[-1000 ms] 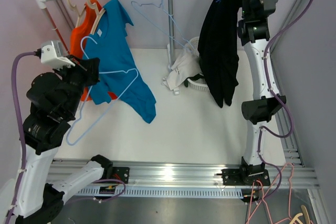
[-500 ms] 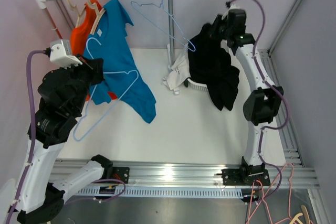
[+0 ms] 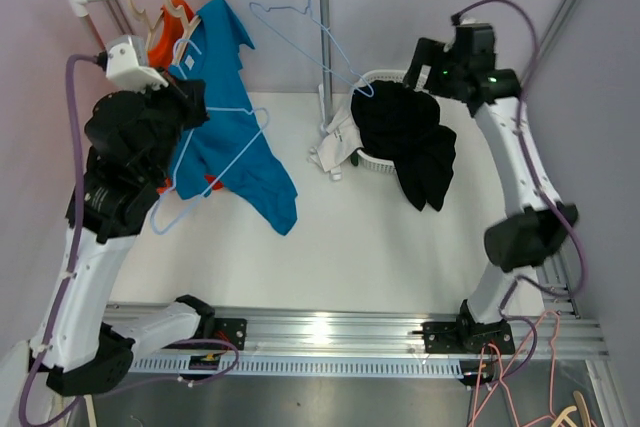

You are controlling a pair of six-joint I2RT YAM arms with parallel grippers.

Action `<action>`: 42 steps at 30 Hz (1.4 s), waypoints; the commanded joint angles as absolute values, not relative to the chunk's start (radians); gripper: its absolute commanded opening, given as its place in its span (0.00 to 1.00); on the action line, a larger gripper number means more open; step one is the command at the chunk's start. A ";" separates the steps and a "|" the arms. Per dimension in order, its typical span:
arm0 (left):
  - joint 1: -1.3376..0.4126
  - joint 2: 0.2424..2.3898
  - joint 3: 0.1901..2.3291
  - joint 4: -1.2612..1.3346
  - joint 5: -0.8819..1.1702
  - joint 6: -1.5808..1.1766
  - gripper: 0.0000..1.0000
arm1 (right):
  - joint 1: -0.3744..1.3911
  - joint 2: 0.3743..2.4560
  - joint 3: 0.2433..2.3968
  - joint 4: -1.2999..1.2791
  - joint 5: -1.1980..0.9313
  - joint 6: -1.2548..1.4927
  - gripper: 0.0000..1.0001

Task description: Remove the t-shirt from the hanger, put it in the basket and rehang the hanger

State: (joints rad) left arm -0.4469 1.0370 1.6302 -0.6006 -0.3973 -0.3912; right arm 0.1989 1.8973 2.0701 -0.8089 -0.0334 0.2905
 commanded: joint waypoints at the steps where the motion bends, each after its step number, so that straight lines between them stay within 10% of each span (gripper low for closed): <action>1: -0.426 1.106 1.680 -0.500 -0.386 -0.322 0.00 | 0.201 1.659 1.993 -0.721 0.000 0.270 0.99; 11: -0.390 1.317 1.672 -0.008 -0.367 -0.089 0.01 | 0.183 1.358 1.709 -0.600 -0.055 0.264 0.99; 42: -0.405 2.032 2.367 0.187 -0.588 0.310 0.01 | 0.158 1.255 1.540 -0.460 -0.166 0.273 0.99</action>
State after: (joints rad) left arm -0.4118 1.9759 2.2642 0.2111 -0.5976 0.3145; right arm 0.1619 1.2819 1.5497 -0.4988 -0.1444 0.2756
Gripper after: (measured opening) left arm 0.028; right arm 0.993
